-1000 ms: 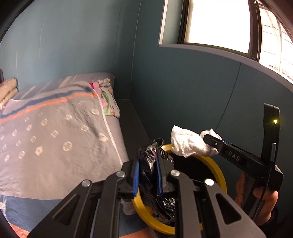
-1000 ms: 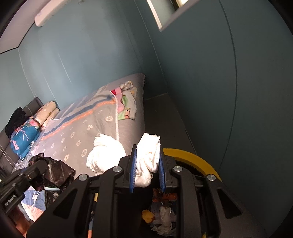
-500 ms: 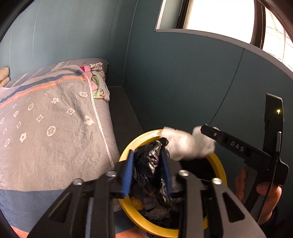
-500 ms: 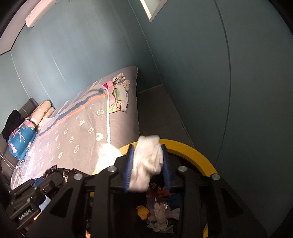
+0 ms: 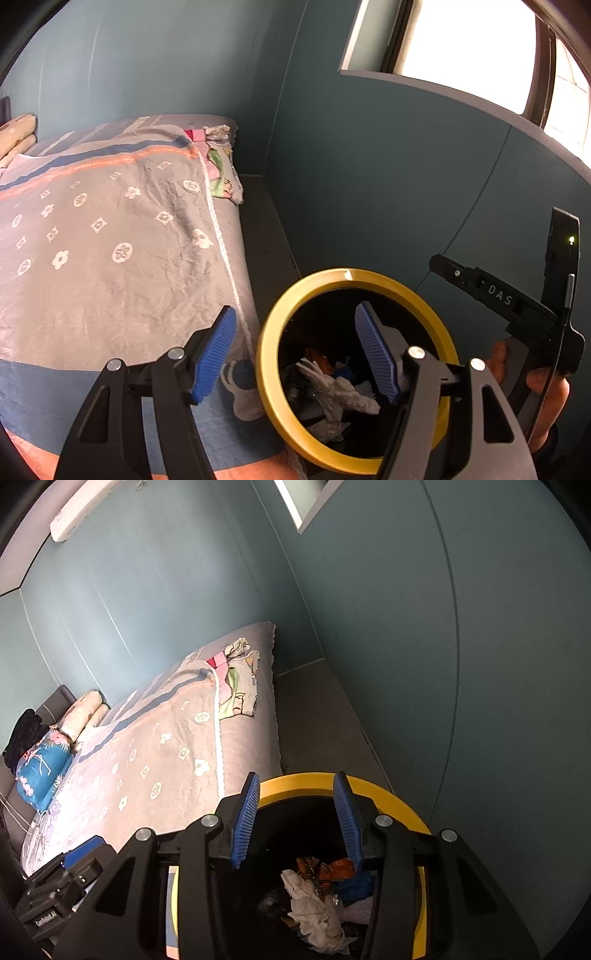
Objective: Collect trash
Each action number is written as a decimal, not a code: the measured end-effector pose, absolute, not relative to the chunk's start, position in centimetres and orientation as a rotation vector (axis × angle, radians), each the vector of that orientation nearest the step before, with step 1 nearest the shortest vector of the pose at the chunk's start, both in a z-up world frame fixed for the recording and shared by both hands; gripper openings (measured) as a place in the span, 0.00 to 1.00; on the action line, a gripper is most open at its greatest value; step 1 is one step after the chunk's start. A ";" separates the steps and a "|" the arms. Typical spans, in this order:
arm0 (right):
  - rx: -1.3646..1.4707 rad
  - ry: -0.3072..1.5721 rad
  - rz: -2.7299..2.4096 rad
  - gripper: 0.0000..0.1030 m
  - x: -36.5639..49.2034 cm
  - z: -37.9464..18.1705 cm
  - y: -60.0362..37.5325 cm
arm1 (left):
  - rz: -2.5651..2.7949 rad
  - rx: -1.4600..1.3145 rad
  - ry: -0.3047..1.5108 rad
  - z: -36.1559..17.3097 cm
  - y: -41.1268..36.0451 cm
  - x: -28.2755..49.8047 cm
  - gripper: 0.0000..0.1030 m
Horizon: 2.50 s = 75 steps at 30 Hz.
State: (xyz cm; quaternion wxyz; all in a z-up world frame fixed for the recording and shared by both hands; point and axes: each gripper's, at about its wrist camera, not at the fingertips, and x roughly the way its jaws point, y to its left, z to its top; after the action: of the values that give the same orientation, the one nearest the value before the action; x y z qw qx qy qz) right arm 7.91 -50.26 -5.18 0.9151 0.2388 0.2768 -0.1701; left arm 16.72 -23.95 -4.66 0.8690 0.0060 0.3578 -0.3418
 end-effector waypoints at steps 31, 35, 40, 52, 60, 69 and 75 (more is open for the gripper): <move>0.302 0.566 0.058 0.42 12.2 0.4 -33.6 | -0.318 -0.060 0.557 1.7 -4.6 12.7 0.65; 0.285 0.551 0.078 0.47 11.9 1.4 -31.2 | -0.255 -0.060 0.521 2.3 -2.5 11.4 0.71; 0.249 0.526 0.085 0.57 10.3 2.5 -28.5 | -0.205 -0.079 0.487 2.6 -0.5 10.2 0.80; 0.202 0.427 0.075 0.84 7.3 3.6 -25.8 | -0.091 -0.073 0.366 2.8 2.1 6.6 0.92; 0.169 0.401 0.066 0.89 6.3 3.1 -24.8 | -0.020 -0.063 0.330 1.4 2.2 4.3 0.92; 0.175 0.399 0.069 0.89 5.9 1.6 -25.1 | -0.013 -0.074 0.297 0.9 2.1 2.0 0.92; 0.186 0.408 0.072 0.89 6.2 1.0 -25.4 | 0.003 -0.071 0.269 0.7 1.8 1.0 0.92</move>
State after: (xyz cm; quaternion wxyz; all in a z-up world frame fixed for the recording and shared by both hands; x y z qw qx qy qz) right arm 6.20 -25.40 0.97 0.9744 0.0920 0.2020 0.0357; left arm 1.00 1.85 0.67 0.9904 -0.0352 0.1338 0.0015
